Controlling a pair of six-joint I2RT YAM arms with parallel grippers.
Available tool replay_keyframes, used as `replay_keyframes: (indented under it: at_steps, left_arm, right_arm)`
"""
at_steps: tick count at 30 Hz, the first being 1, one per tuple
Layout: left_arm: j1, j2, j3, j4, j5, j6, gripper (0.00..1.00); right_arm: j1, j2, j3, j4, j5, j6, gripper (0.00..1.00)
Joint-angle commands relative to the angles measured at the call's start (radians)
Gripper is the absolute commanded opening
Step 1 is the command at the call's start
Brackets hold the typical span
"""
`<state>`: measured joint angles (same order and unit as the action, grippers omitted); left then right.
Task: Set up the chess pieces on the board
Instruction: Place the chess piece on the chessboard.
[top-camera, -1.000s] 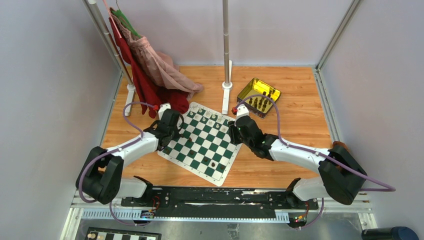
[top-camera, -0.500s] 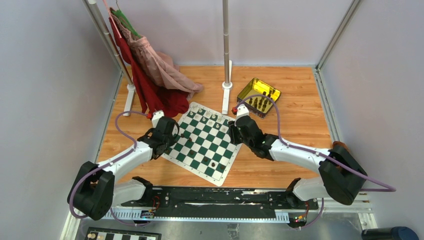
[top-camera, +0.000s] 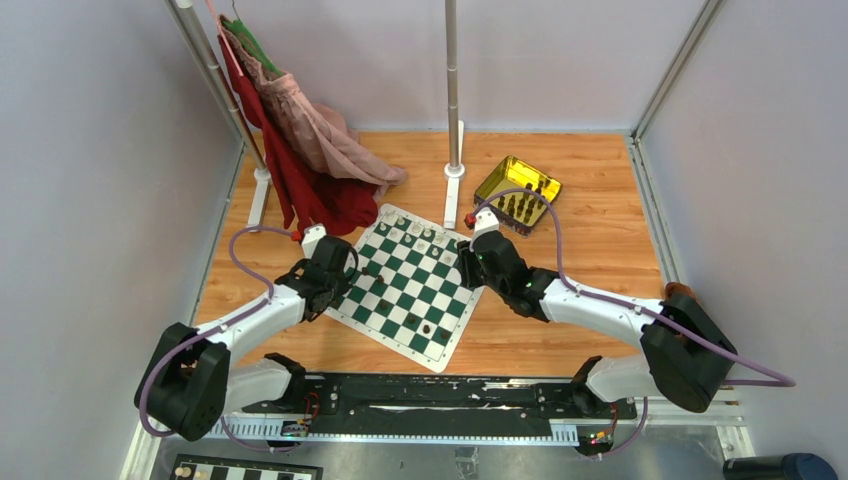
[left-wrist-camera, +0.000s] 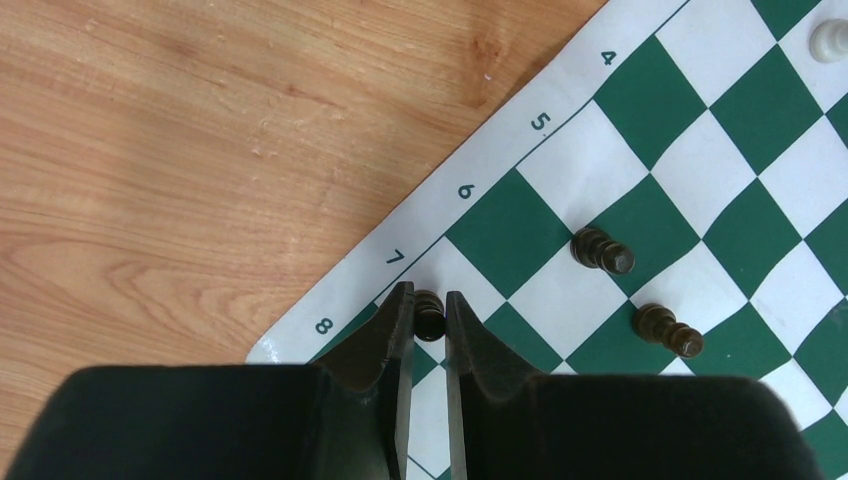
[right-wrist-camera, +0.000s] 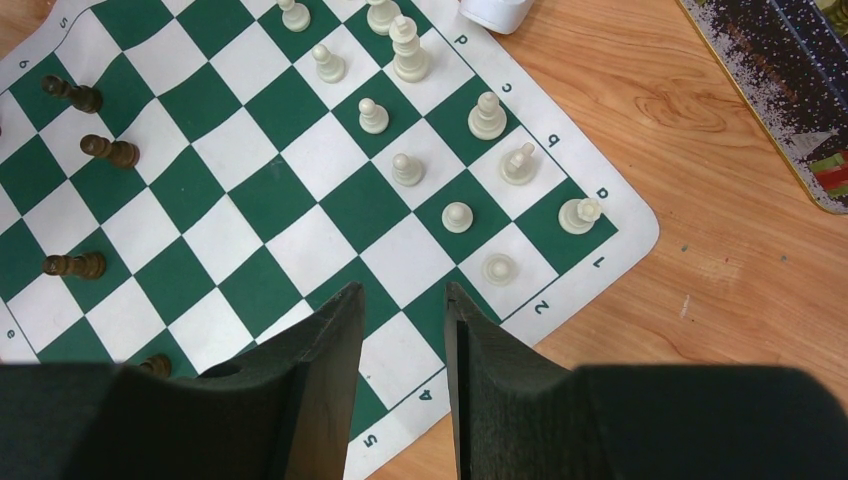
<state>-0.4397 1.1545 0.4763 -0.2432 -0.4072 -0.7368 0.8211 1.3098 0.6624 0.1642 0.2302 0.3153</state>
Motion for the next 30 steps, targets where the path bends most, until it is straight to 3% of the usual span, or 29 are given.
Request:
replay_keyframes:
  at_steps: [1, 30]
  left_arm:
    - [0.009, 0.017, -0.006, 0.012, 0.001, -0.015, 0.04]
    - [0.009, -0.013, 0.004, -0.012, -0.002, -0.01, 0.06]
  right_arm:
    - [-0.014, -0.011, 0.0, 0.009, 0.0, 0.008, 0.4]
    - [-0.014, -0.011, -0.006, 0.014, -0.001, 0.015, 0.4]
